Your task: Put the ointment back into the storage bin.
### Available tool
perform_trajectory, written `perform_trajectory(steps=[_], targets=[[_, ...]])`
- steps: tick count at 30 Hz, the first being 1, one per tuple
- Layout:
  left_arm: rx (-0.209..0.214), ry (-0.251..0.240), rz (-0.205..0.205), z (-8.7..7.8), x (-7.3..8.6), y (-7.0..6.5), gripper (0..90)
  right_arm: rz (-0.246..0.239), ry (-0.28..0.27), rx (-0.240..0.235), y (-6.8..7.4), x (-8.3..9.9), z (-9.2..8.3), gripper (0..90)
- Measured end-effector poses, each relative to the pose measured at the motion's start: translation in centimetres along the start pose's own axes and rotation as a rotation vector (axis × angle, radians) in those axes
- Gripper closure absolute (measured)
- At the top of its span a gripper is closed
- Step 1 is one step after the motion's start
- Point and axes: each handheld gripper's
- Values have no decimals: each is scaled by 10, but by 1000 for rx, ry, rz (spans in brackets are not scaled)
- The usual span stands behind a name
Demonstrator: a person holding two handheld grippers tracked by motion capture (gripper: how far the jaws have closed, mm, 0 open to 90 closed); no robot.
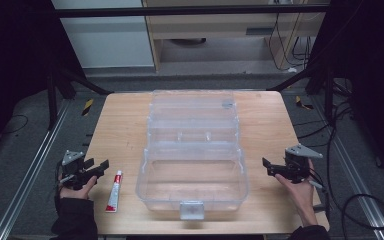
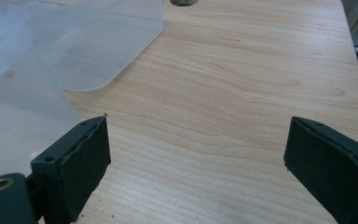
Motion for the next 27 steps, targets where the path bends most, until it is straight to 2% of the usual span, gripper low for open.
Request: perform_trajectory(steps=[5, 9, 12, 15, 18, 21, 27], targets=[[32, 22, 2, 0, -2, -3, 359, -3, -19, 13, 2, 5, -7, 69], [64, 71, 26, 1, -6, -8, 373, -11, -6, 25, 2, 6, -7, 75], [79, 86, 37, -1, -13, -12, 385, -19, -1, 31, 0, 6, -7, 83], [83, 112, 51, -4, -20, -14, 386, -1, -7, 31, -1, 6, -9, 94], [93, 153, 78, -6, -29, -16, 388, -6, 2, 37, -1, 7, -8, 104], [107, 181, 85, -7, -34, -17, 385, -24, 10, 42, -1, 10, -6, 105], [92, 247, 130, -8, -40, -19, 394, -31, 11, 34, -1, 12, -7, 115]])
Point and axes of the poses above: each handheld gripper's, and its own axes: z roughly forward along the jaws, x roughly out of its underside, y roughly to its left, and after that the axes turned 10 degrees about -y, right-handed
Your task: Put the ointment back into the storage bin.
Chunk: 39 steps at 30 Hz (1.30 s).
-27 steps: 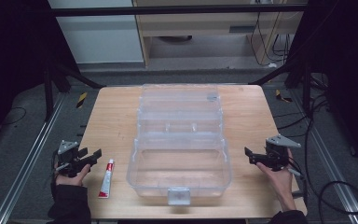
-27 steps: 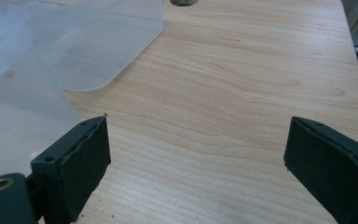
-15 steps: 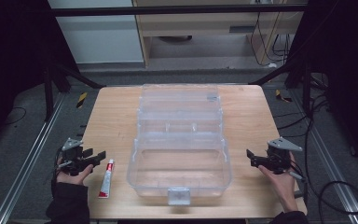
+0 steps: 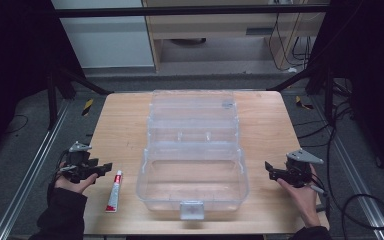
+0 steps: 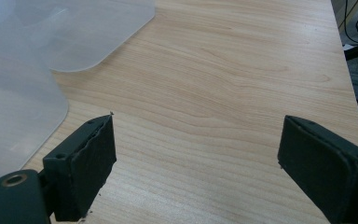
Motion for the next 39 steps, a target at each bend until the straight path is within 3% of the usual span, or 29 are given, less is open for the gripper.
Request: perform_trajectory(steps=[19, 39], targets=[[13, 222, 45, 27, 5, -15, 440, -16, 30, -54, 4, 2, 3, 162], [43, 328, 22, 51, 21, -16, 467, -36, 74, -112, 7, 3, 8, 229]])
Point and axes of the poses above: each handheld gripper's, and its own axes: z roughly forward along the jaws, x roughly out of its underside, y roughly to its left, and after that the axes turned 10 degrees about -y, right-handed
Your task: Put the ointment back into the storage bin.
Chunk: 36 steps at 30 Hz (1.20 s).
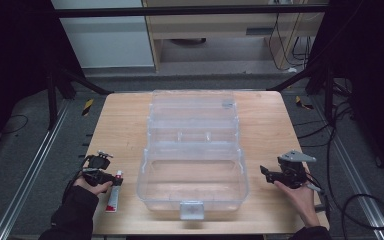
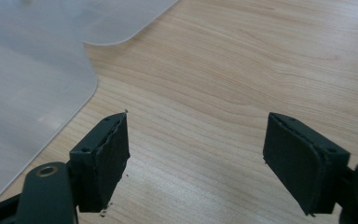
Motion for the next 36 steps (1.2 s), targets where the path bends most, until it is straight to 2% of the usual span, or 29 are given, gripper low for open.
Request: perform_trajectory(steps=[14, 20, 28, 36], targets=[[28, 39, 17, 9, -1, -2, 627, -12, 7, -17, 3, -1, 1, 281], [34, 55, 49, 10, -3, -4, 692, -14, 12, -24, 3, 0, 1, 284], [42, 78, 90, 11, -5, -5, 694, -15, 24, -31, 3, 0, 1, 284], [38, 119, 158, 13, -11, -7, 703, -18, 31, -36, 4, 0, 2, 284]])
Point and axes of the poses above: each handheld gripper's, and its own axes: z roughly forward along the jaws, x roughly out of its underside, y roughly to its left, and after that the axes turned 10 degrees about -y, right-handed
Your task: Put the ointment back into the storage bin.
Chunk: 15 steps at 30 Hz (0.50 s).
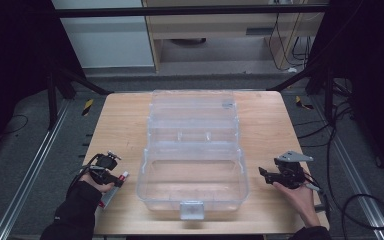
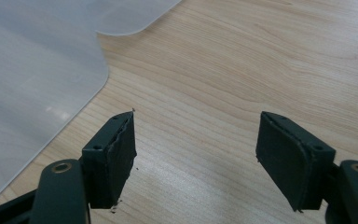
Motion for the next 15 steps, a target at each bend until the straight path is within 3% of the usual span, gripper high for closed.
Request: perform_trajectory(steps=[4, 7, 15], targets=[[22, 6, 32, 0, 0, -4, 706, -1, -3, 0, 0, 0, 0, 283], [17, -4, 69, -5, -1, -3, 707, 3, -3, -3, 0, 0, -1, 284], [18, -53, 163, -40, -10, -2, 707, -28, -32, 14, -2, 1, -1, 277]])
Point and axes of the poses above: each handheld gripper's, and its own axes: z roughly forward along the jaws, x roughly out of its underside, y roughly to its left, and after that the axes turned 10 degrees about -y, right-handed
